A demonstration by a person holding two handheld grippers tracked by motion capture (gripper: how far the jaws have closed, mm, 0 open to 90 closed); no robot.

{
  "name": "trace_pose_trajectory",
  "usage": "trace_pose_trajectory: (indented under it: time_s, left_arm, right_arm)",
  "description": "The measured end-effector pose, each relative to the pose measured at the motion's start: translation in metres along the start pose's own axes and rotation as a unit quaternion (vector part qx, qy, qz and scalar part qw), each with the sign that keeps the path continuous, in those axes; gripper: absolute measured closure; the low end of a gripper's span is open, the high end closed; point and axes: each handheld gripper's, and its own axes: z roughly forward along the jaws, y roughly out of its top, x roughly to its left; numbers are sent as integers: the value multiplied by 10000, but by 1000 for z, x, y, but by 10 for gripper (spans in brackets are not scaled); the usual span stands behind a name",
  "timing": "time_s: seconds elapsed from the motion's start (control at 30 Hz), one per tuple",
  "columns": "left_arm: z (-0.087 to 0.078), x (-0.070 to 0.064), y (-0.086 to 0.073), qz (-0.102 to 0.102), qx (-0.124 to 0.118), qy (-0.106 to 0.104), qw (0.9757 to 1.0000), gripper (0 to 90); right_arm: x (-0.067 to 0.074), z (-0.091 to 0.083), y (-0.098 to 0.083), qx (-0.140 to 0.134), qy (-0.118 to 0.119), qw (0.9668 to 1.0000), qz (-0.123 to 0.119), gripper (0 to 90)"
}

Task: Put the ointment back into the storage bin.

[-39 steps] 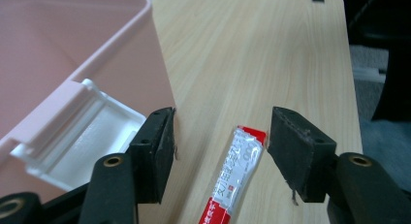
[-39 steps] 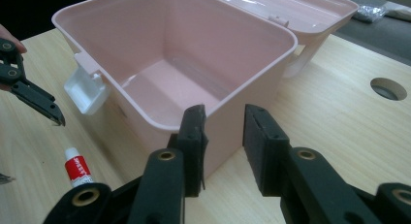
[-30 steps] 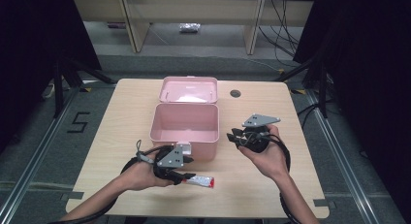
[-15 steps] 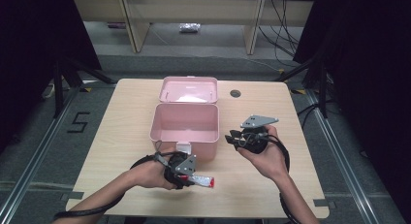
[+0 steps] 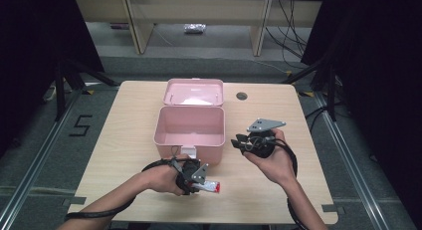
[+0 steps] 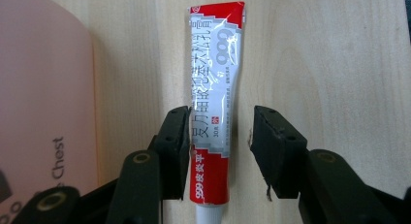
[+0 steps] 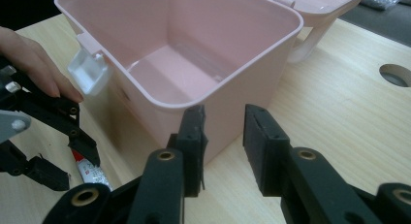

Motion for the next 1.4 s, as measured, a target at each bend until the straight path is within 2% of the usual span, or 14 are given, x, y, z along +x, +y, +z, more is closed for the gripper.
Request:
trace_pose_trajectory:
  time_s: [0.13,0.23,0.27,0.37,0.53,0.6,0.7,0.87,0.9,0.93,0.97,1.17,1.27,1.4]
  left_arm:
    - [2,2,1,142,164,-8,9998,583]
    - [3,1,2,-21,49,-26,10000,596]
    - [2,4,2,150,204,-23,9997,600]
    - [4,4,3,173,263,-58,9995,601]
    - [7,2,3,-43,188,-120,9997,604]
    - [5,5,5,177,366,-100,9991,606]
    - [7,5,5,213,389,-94,9990,609]
    - [11,3,6,72,306,-117,9994,615]
    - [10,6,7,233,456,-124,9986,619]
    - [12,4,6,38,335,-168,9993,623]
    - [12,4,6,38,335,-168,9993,627]
    - [11,7,9,285,554,-202,9979,643]
    - [13,4,9,112,411,-203,9989,646]
    - [13,4,9,105,428,-228,9988,659]
  right_arm:
    - [-3,0,0,-31,-34,9999,-116,703]
    - [-3,-1,0,-26,-33,9999,-107,703]
    - [-3,0,0,-26,-30,9999,-107,703]
    - [-3,0,0,-26,-30,9999,-118,703]
    - [-2,0,0,-55,-17,10000,-13,703]
    - [-2,0,-1,-42,-11,10000,11,703]
    - [-2,-1,-1,-45,-8,10000,10,703]
    - [-2,-1,-1,-21,3,10000,-3,703]
    - [-2,-1,-1,-25,3,10000,-6,703]
    - [-2,-1,-1,2,12,10000,32,703]
    - [-2,-1,-1,2,12,10000,32,703]
    - [-4,-1,-1,-48,11,10000,-40,703]
    - [-5,-1,-1,-39,19,10000,-83,703]
    - [-4,-1,-2,-23,14,10000,-8,703]
